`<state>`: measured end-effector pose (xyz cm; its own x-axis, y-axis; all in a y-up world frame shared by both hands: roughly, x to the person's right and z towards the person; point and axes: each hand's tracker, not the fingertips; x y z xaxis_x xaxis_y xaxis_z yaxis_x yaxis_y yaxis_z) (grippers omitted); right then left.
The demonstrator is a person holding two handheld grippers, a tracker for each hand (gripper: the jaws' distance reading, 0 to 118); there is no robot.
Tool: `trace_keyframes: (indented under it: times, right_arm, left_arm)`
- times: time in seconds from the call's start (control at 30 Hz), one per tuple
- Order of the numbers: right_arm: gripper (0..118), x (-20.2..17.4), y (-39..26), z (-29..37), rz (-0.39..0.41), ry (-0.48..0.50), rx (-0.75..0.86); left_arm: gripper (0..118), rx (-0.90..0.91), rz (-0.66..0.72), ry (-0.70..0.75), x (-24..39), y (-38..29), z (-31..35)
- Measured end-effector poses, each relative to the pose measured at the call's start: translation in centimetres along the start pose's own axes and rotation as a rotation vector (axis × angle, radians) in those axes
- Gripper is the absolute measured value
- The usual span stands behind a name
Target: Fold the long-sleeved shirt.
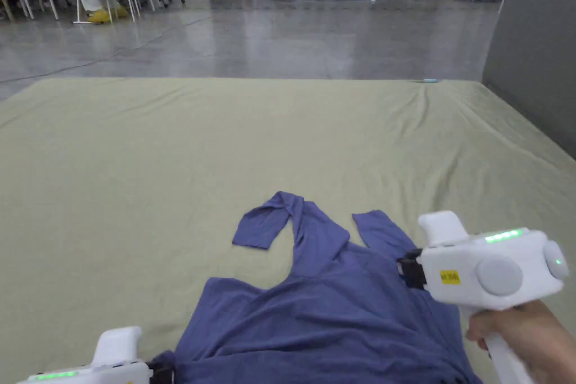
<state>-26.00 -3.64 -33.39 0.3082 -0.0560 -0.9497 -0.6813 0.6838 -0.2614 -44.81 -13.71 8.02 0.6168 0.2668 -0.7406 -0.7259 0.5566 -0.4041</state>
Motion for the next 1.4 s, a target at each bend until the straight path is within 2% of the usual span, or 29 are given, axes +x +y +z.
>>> trace_keyframes:
  times: [0.03,0.07,0.1,0.13,0.17,0.4,0.47,0.53,0.57,0.63,0.67,0.7,0.77,0.87,0.97,1.03,1.2,1.3,1.4]
  right_arm:
    - [0,0.4,2.3,-1.9,0.039,0.017,-0.023]
    - [7,0.6,4.2,-4.1,0.090,0.056,-0.051]
    - [31,0.9,5.7,-6.1,0.133,0.089,-0.087]
    - [74,1.0,7.0,-8.5,0.165,0.119,-0.144]
    - [89,0.7,8.1,-10.3,0.196,0.107,-0.182]
    - [87,1.0,7.6,-19.8,0.346,0.023,-0.435]
    - [70,1.2,6.2,-22.0,0.378,-0.020,-0.526]
    - [66,1.1,6.3,-21.8,0.333,-0.013,-0.488]
    - [54,0.7,6.8,-21.5,0.338,-0.017,-0.504]
    - [0,0.3,7.1,-20.7,0.329,0.006,-0.500]
    - [0,-0.2,7.0,-20.2,0.342,0.013,-0.482]
    - [0,-0.8,6.8,-19.7,0.366,-0.032,-0.466]
    - [0,-0.8,6.8,-18.6,0.378,-0.012,-0.462]
    - [0,-0.5,8.2,-14.9,0.300,-0.009,-0.340]
    - [0,0.8,11.1,-10.4,0.225,0.018,-0.225]
    - [0,1.6,13.4,-6.9,0.234,-0.025,-0.137]
    - [0,4.2,21.3,1.5,0.194,-0.091,0.034]
    - [0,5.6,26.9,6.9,0.191,-0.191,0.149]
    - [0,7.1,32.6,11.5,0.157,-0.242,0.252]
  left_arm:
    - [1,0.000,0.015,-0.009,-0.1,0.2,0.1]
    - [1,0.001,0.023,-0.017,-0.3,0.1,0.7]
    - [1,-0.003,0.028,-0.019,-0.4,0.1,0.9]
    - [1,-0.005,0.032,-0.020,-0.3,0.1,0.9]
    - [1,-0.010,0.037,-0.027,-0.4,0.1,0.9]
    - [1,-0.026,0.077,-0.035,0.1,-0.2,1.5]
    - [1,-0.028,0.077,-0.033,0.0,0.0,1.2]
    - [1,-0.031,0.082,-0.038,0.0,0.2,0.9]
    - [1,-0.035,0.090,-0.040,0.0,0.4,0.7]
    - [1,-0.035,0.098,-0.038,0.3,0.8,0.5]
    - [1,-0.023,0.095,-0.032,0.4,1.1,0.6]
    - [1,-0.011,0.087,-0.026,0.6,1.4,0.6]
    - [1,0.003,0.081,-0.017,0.7,2.8,1.1]
    - [1,0.079,0.077,-0.037,0.5,5.8,2.3]
    - [1,0.156,0.013,-0.043,2.0,9.8,3.8]
    - [1,0.224,-0.018,-0.042,4.1,13.2,5.4]
    - [1,0.372,-0.050,-0.079,6.8,23.5,8.2]
    - [1,0.484,-0.127,-0.026,10.3,30.6,10.7]
    - [1,0.562,-0.142,-0.003,13.1,37.8,13.4]
